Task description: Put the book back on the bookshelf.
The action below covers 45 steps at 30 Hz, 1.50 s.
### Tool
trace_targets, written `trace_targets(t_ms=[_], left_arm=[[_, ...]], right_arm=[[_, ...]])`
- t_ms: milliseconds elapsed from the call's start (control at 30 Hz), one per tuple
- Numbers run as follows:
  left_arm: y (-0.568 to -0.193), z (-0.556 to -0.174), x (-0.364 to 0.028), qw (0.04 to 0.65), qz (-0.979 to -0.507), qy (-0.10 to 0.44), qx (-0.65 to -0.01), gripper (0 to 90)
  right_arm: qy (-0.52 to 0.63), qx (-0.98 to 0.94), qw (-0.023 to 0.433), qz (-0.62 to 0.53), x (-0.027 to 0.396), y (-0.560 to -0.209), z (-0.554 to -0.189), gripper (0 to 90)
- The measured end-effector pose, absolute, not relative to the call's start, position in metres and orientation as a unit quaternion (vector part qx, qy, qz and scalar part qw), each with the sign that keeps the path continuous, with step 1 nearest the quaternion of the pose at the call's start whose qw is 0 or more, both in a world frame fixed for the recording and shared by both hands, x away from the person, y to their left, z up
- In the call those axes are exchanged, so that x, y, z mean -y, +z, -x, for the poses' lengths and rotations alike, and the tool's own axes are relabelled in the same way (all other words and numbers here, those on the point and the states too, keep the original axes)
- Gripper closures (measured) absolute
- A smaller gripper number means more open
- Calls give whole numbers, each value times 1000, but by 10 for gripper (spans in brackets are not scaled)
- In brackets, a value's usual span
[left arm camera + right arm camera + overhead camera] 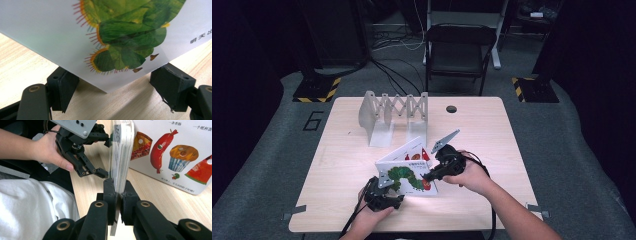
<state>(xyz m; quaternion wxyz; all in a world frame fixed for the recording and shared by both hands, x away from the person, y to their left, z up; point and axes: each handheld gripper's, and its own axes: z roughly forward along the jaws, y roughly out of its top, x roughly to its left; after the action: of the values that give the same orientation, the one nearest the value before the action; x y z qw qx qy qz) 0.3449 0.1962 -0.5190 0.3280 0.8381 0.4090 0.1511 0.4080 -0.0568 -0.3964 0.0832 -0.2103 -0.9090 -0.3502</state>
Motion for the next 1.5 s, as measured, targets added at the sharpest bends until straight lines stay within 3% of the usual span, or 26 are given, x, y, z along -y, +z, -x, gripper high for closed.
trace_targets(t_ms=[233,600,933,1100,1500], left_arm=[[-515,-340,-211,344,-827,105,-433,258],[-501,-346,-234,360,-818,120,-432,251],[-486,-357,-229,402,-823,135,-377,257],[-479,-352,-222,423,-827,143,-341,341],[-472,-345,-218,432,-826,150,-330,414]], right_arm=[[-345,918,69,185,61,-399,-407,852],[-349,920,63,165,69,-407,-405,850],[-349,924,51,148,82,-422,-404,840],[-343,926,33,155,86,-428,-404,814],[-301,939,-25,165,84,-446,-410,741]])
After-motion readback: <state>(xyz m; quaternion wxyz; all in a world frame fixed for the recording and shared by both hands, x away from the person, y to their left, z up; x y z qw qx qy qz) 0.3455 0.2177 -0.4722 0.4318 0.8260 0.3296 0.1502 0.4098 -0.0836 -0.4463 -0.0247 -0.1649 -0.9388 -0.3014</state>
